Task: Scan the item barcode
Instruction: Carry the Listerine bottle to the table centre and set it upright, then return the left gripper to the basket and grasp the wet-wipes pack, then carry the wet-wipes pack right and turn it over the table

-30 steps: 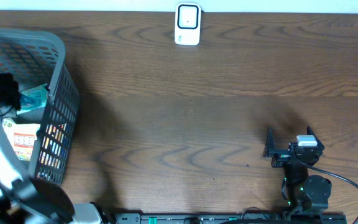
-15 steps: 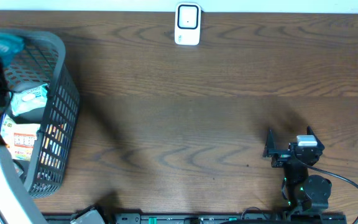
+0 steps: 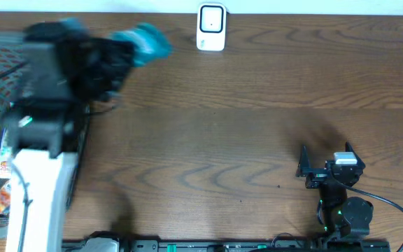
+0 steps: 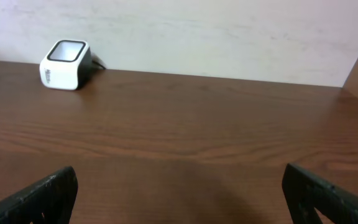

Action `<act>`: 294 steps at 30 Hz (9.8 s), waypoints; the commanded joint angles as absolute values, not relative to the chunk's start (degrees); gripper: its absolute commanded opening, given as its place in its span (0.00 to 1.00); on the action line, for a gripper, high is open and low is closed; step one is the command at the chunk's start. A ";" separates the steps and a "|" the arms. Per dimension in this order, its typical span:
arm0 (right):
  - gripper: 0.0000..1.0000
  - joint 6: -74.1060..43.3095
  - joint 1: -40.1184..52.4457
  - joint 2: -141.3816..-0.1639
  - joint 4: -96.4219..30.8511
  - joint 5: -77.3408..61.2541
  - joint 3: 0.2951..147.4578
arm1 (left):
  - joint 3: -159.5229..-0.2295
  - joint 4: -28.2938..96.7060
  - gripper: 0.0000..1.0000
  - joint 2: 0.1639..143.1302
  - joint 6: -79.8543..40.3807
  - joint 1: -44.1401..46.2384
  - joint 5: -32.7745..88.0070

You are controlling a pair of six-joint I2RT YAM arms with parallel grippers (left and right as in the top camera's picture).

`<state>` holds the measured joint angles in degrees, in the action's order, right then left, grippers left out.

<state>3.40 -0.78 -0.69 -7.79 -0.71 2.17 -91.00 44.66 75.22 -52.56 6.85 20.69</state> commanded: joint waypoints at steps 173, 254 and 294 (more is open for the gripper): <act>0.99 3.92 -0.38 -0.40 -7.68 -1.02 1.93 | -84.73 17.45 0.13 81.87 -31.03 24.75 28.18; 0.99 3.92 -0.38 -0.40 -7.68 -1.02 1.93 | -84.62 14.06 0.82 113.36 3.11 48.18 9.69; 0.99 3.92 -0.38 -0.40 -7.68 -1.02 1.93 | -84.68 17.69 0.07 127.48 2.09 50.00 15.38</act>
<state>3.40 -0.78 -0.69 -7.79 -0.71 2.17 -85.34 15.88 126.72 1.72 50.74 26.87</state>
